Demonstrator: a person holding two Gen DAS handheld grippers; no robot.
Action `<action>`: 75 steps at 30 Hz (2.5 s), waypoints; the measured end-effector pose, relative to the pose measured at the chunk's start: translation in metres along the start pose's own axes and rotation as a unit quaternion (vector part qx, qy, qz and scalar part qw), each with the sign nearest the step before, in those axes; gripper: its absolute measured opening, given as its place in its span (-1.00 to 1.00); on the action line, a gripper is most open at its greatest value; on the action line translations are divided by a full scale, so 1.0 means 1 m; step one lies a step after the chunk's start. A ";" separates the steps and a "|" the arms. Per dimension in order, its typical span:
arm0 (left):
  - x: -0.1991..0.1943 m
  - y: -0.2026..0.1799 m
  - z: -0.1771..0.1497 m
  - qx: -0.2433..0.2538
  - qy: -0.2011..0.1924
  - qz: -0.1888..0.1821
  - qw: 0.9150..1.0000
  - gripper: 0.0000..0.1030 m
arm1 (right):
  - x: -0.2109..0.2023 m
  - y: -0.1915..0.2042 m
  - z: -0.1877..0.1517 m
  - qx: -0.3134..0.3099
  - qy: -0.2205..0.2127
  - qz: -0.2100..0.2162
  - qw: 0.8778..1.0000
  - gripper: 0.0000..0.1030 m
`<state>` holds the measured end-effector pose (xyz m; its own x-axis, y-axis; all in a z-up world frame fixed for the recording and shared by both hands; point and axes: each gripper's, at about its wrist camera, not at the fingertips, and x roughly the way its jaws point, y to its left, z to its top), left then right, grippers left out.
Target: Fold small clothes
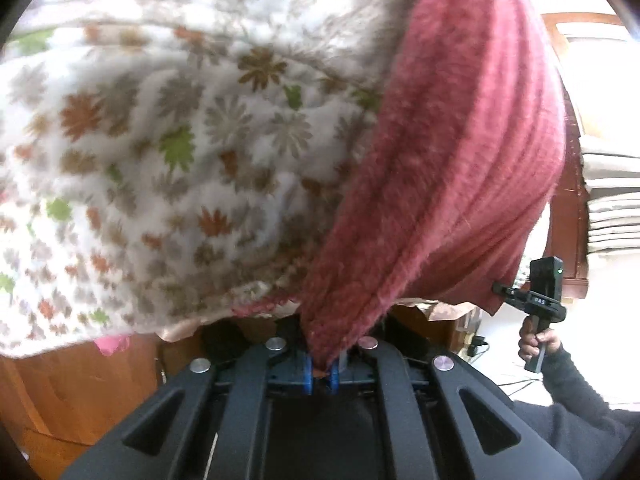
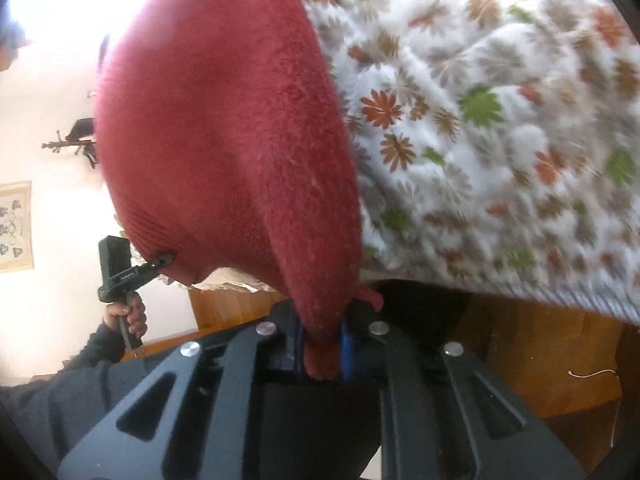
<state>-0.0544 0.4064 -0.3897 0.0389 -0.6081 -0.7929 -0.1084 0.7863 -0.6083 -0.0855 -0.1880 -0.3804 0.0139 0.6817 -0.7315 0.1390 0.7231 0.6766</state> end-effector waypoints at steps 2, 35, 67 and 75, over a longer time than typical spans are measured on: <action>-0.012 -0.001 -0.009 -0.004 -0.003 -0.014 1.000 -0.90 | -0.008 -0.005 -0.002 0.001 -0.005 0.009 1.000 -0.77; -0.101 -0.030 0.104 -0.249 -0.207 -0.326 0.888 -0.87 | -0.112 0.035 0.187 0.060 -0.124 0.146 0.980 -0.54; -0.150 -0.117 0.121 -0.012 -0.212 0.061 0.975 0.53 | -0.112 0.069 0.215 -0.124 -0.098 -0.028 0.987 0.18; -0.123 -0.128 0.155 0.086 -0.167 0.115 0.975 0.50 | -0.103 0.087 0.215 -0.128 -0.108 -0.081 0.983 0.22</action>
<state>0.1089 0.3980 -0.2198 0.3580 -0.3654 -0.8593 0.0140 0.9223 -0.3863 0.1378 -0.2192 -0.2651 0.2253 0.5367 -0.8131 -0.0971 0.8428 0.5294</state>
